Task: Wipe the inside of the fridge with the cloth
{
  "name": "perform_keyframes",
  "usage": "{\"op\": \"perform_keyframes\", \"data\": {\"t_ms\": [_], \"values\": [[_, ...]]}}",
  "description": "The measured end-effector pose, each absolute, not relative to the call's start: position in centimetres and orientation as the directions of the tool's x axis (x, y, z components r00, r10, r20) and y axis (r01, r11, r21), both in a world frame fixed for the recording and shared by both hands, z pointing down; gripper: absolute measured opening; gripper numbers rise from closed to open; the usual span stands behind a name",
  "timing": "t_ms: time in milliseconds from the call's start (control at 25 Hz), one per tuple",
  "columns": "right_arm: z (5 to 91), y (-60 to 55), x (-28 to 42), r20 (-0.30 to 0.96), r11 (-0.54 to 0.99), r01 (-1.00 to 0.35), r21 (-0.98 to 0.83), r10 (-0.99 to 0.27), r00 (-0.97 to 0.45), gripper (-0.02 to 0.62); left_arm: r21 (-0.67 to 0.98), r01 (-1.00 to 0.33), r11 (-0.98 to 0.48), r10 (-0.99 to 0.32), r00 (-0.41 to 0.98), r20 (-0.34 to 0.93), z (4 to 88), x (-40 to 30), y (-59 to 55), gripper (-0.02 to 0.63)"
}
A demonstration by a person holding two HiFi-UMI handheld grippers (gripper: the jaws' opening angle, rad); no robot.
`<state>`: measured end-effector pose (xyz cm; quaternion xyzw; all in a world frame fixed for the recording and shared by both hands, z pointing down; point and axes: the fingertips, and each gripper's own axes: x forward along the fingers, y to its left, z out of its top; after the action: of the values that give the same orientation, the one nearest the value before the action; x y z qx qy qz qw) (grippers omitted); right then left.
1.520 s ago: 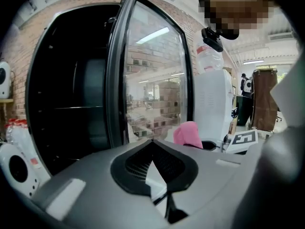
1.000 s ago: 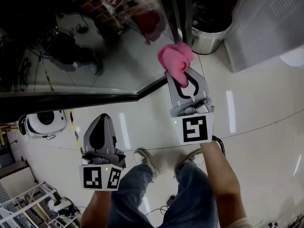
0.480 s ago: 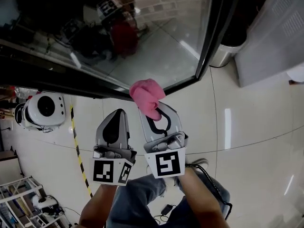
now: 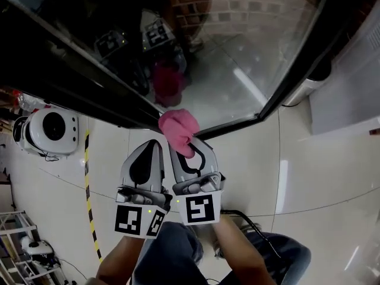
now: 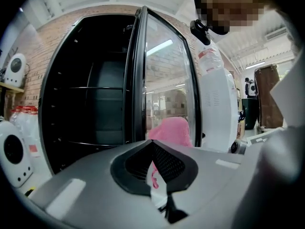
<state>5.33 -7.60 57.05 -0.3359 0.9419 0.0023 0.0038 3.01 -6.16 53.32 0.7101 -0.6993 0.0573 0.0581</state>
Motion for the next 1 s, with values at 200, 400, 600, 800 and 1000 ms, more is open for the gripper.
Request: {"op": "perform_keyframes", "data": {"t_ms": [200,400,600,800,1000], "values": [[59.6,-9.4,6.7,-0.038,0.759,-0.650,0.033,-0.649,-0.760,0.061,-0.047,-0.998,-0.033,-0.989,0.026,0.147,55.2,4.4,-7.5,0.012],[61.1,-12.5,9.4,-0.078,0.700,-0.711,0.068,-0.707,-0.703,0.061,-0.044,-0.994,-0.100,-0.990,0.096,0.102,56.3,6.4,-9.6,0.014],[61.4,-15.3,13.1,-0.106,0.636,-0.763,0.117,-0.756,-0.646,0.061,-0.027,-0.988,-0.151,-0.982,0.147,0.120,57.2,7.8,-10.4,0.014],[63.1,-19.2,19.3,-0.074,0.538,-0.837,0.094,-0.835,-0.545,0.061,-0.007,-0.985,-0.175,-0.977,0.173,0.127,58.2,8.4,-10.9,0.014],[62.3,-19.9,21.8,-0.085,0.477,-0.872,0.109,-0.870,-0.486,0.061,0.005,-0.980,-0.201,-0.968,0.199,0.154,59.7,8.6,-11.0,0.014]]}}
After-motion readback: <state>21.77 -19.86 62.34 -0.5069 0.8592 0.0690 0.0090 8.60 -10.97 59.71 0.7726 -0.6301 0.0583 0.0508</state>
